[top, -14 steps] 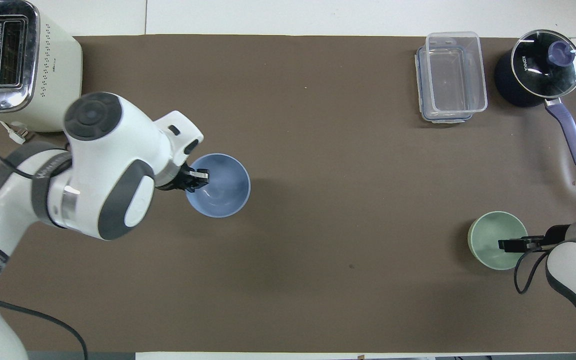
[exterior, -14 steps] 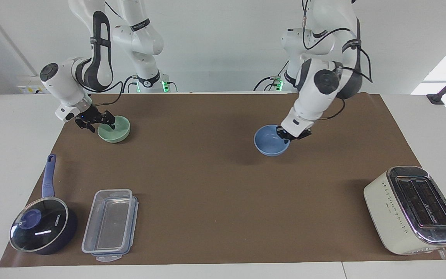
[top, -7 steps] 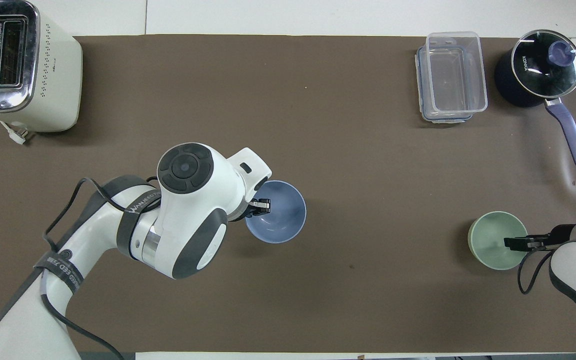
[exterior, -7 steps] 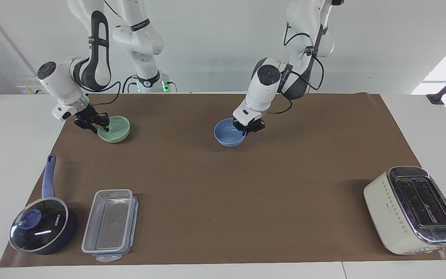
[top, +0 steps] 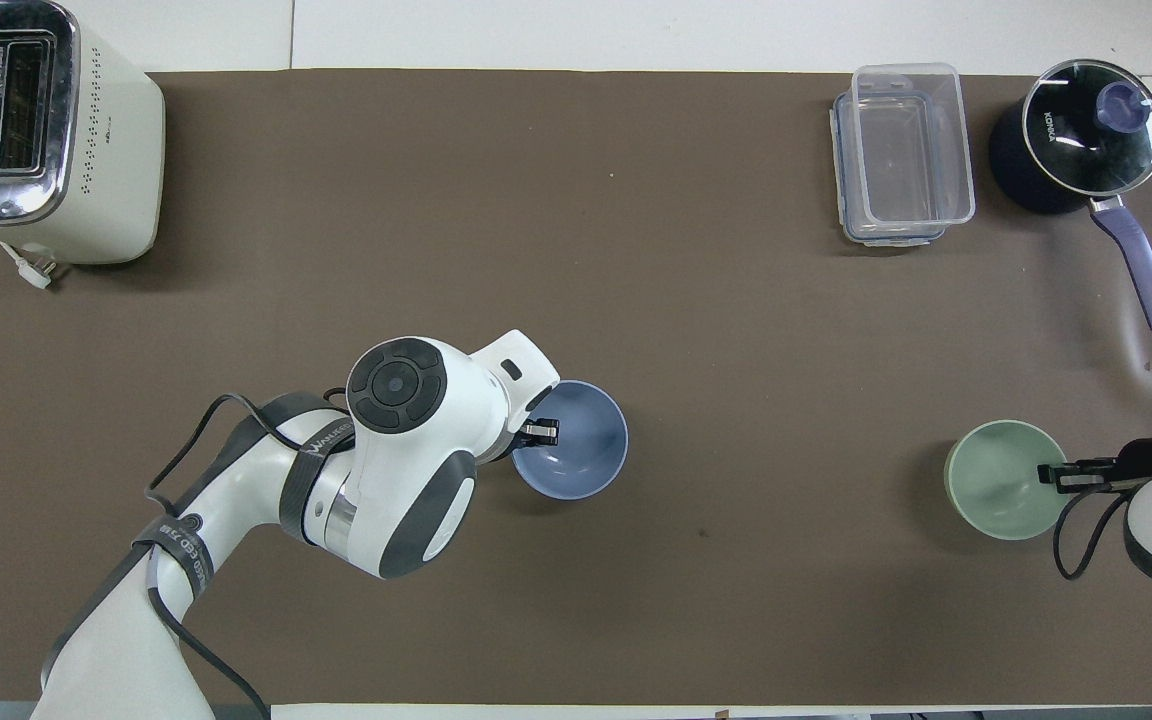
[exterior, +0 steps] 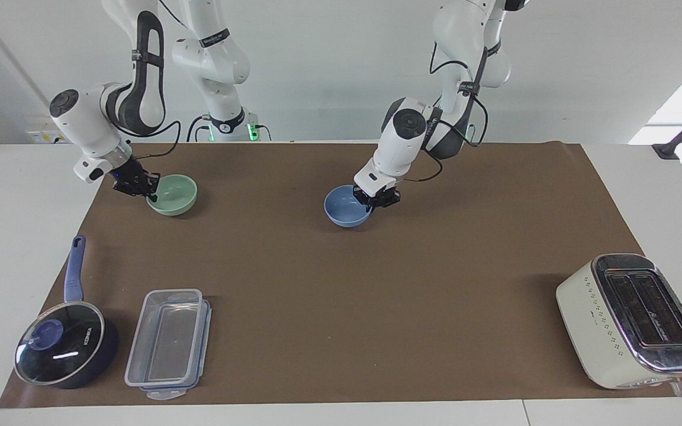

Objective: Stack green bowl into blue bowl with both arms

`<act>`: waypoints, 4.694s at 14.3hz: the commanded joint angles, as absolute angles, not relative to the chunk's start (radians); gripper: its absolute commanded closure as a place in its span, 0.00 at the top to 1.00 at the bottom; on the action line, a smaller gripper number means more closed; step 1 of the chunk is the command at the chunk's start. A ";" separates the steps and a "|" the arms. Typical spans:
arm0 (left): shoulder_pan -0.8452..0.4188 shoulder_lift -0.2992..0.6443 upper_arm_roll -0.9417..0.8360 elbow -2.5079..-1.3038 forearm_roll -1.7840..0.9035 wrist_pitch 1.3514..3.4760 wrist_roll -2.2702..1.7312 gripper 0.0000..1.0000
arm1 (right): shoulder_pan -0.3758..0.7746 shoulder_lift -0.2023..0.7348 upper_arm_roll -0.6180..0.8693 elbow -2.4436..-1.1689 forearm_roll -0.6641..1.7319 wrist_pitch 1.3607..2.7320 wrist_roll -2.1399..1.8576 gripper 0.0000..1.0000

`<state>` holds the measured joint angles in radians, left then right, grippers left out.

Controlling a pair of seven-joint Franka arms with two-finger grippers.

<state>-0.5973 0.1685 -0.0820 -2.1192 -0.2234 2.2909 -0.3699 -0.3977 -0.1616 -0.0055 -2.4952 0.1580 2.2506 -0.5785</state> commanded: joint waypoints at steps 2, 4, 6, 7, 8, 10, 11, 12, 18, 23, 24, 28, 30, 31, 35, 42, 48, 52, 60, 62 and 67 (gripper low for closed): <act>-0.612 0.182 -0.075 -2.140 -0.256 2.327 -0.336 0.00 | -0.378 -0.193 0.012 -2.405 0.179 2.129 -0.530 0.00; -0.615 0.184 -0.075 -2.137 -0.258 2.322 -0.337 0.64 | -0.315 -0.218 0.012 -2.382 0.179 2.112 -0.447 0.00; -0.614 0.183 -0.075 -2.134 -0.265 2.319 -0.337 1.00 | -0.247 -0.247 0.014 -2.364 0.179 2.074 -0.340 0.00; -0.611 0.180 -0.075 -2.129 -0.267 2.315 -0.337 1.00 | -0.211 -0.258 0.014 -2.353 0.179 2.050 -0.274 0.00; -0.603 0.172 -0.075 -2.122 -0.279 2.304 -0.339 1.00 | -0.180 -0.261 0.015 -2.341 0.178 2.030 -0.218 0.00; -0.572 0.157 -0.074 -2.071 -0.285 2.213 -0.337 1.00 | -0.109 -0.261 0.021 -2.318 0.178 2.008 -0.085 0.00; -0.537 0.149 -0.072 -2.039 -0.285 2.148 -0.336 1.00 | -0.074 -0.261 0.023 -2.316 0.178 2.017 -0.037 0.00; -0.479 0.128 -0.072 -2.005 -0.285 2.084 -0.334 1.00 | -0.025 -0.261 0.028 -2.318 0.178 2.023 0.018 0.00; -0.135 0.084 -0.064 -1.801 -0.264 1.781 -0.220 1.00 | 0.250 -0.230 0.035 -2.316 0.184 2.149 0.293 0.00; -0.080 0.041 -0.063 -1.688 -0.042 1.640 -0.172 1.00 | 0.426 -0.143 0.035 -2.316 0.282 2.304 0.336 0.00; -0.080 0.041 -0.063 -1.648 -0.017 1.587 -0.167 1.00 | 0.460 -0.118 0.035 -2.315 0.282 2.342 0.375 0.00; -0.080 0.005 -0.052 -1.591 0.031 1.442 -0.057 1.00 | 0.535 -0.037 0.035 -2.304 0.282 2.463 0.396 0.00; -0.080 -0.046 -0.051 -1.606 0.031 1.411 -0.035 1.00 | 0.537 -0.006 0.035 -2.286 0.282 2.473 0.394 0.00; -0.080 -0.063 -0.051 -1.644 0.031 1.411 -0.032 1.00 | 0.538 -0.003 0.035 -2.286 0.282 2.479 0.391 0.00; -0.029 -0.100 -0.063 -1.707 0.025 1.468 -0.037 1.00 | 0.537 0.000 0.037 -2.286 0.282 2.477 0.387 0.00; -0.026 -0.051 -0.052 -1.618 -0.041 1.448 -0.048 1.00 | 0.552 0.061 0.046 -2.232 0.282 2.482 0.373 0.00; -0.021 -0.051 -0.054 -1.617 -0.041 1.457 -0.051 1.00 | 0.552 0.057 0.049 -2.240 0.282 2.468 0.373 0.00; -0.023 -0.054 -0.054 -1.621 -0.041 1.460 -0.052 1.00 | 0.554 0.057 0.049 -2.240 0.282 2.465 0.364 0.35; -0.025 -0.058 -0.054 -1.628 -0.041 1.459 -0.051 1.00 | 0.551 -0.001 0.041 -2.230 0.281 2.412 0.364 1.00; -0.023 -0.058 -0.054 -1.629 -0.041 1.459 -0.049 1.00 | 0.488 -0.060 0.041 -2.230 0.273 2.373 0.362 1.00; -0.023 -0.058 -0.054 -1.629 -0.041 1.457 -0.048 1.00 | 0.313 -0.185 0.037 -2.230 0.201 2.217 0.356 1.00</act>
<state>-0.0325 -0.0560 -0.0536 -1.6307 -0.0254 1.4607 -0.0528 0.3754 -0.1338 0.0306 -2.2181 0.2430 2.2691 0.3783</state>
